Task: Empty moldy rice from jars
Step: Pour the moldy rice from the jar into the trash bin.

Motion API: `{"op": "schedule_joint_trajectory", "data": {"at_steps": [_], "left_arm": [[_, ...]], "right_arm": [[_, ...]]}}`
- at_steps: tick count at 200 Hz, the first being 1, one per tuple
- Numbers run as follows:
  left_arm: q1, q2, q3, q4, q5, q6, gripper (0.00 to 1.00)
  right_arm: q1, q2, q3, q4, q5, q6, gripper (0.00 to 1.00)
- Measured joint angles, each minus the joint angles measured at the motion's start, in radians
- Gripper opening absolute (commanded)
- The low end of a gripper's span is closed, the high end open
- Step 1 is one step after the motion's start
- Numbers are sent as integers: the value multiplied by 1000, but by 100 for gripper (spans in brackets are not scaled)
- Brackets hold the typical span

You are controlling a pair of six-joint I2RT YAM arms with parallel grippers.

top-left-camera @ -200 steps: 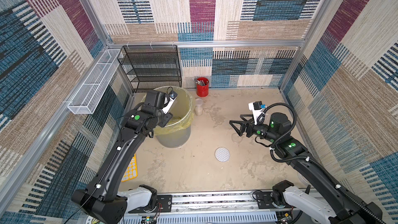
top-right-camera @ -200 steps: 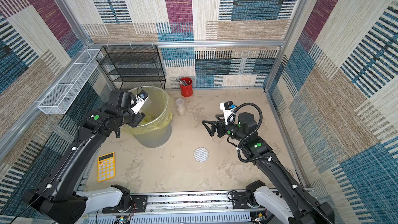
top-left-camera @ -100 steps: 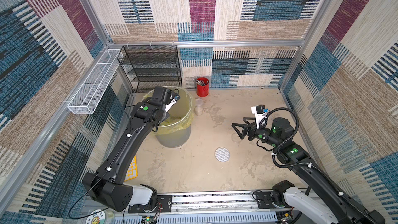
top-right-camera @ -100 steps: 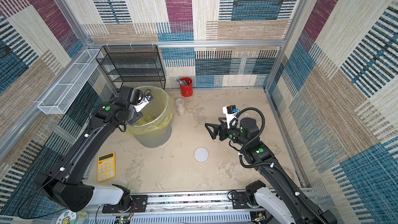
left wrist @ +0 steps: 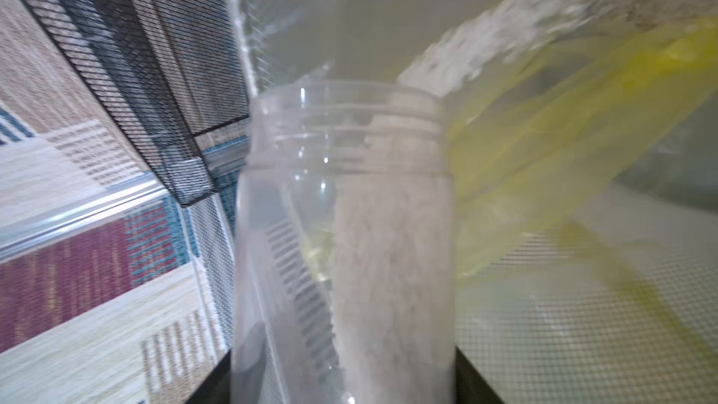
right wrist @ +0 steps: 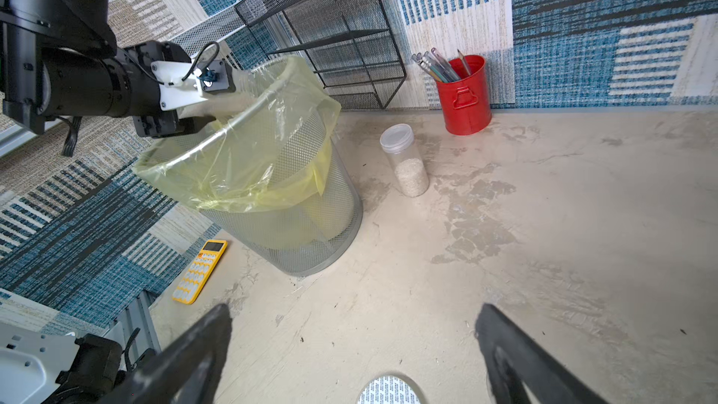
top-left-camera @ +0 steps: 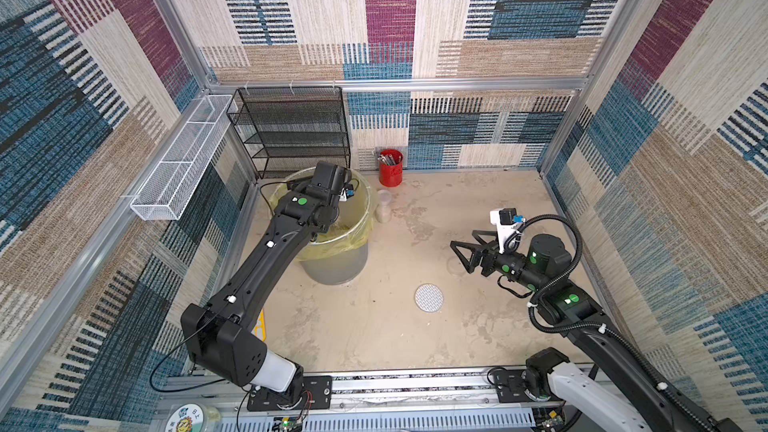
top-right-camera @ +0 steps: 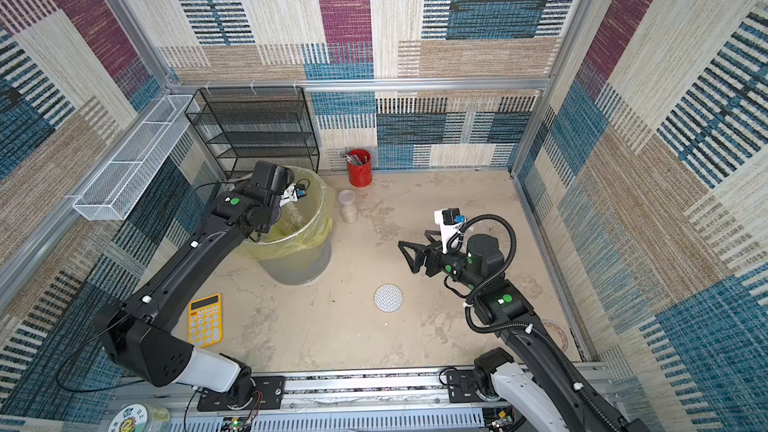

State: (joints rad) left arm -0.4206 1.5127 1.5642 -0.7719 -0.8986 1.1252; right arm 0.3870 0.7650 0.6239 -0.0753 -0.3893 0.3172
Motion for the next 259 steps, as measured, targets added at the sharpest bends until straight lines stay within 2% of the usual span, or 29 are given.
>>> {"op": "schedule_joint_trajectory", "data": {"at_steps": [31, 107, 156, 194, 220, 259], "left_arm": [[-40, 24, -5, 47, -37, 110, 0], [-47, 19, -66, 111, -63, 204, 0], [-55, -31, -151, 132, -62, 229, 0], [-65, -74, -152, 133, -54, 244, 0], [-104, -62, -130, 124, -62, 241, 0], [-67, -86, -116, 99, -51, 235, 0]], "right_arm": [[0, -14, -19, 3, 6, 21, 99], [0, -43, -35, 10, -2, 37, 99], [0, -31, -35, 10, -16, 40, 99], [0, -21, -17, -1, -21, 33, 99], [0, -16, -16, 3, -31, 25, 99], [0, 0, -25, 22, -50, 25, 99]]}}
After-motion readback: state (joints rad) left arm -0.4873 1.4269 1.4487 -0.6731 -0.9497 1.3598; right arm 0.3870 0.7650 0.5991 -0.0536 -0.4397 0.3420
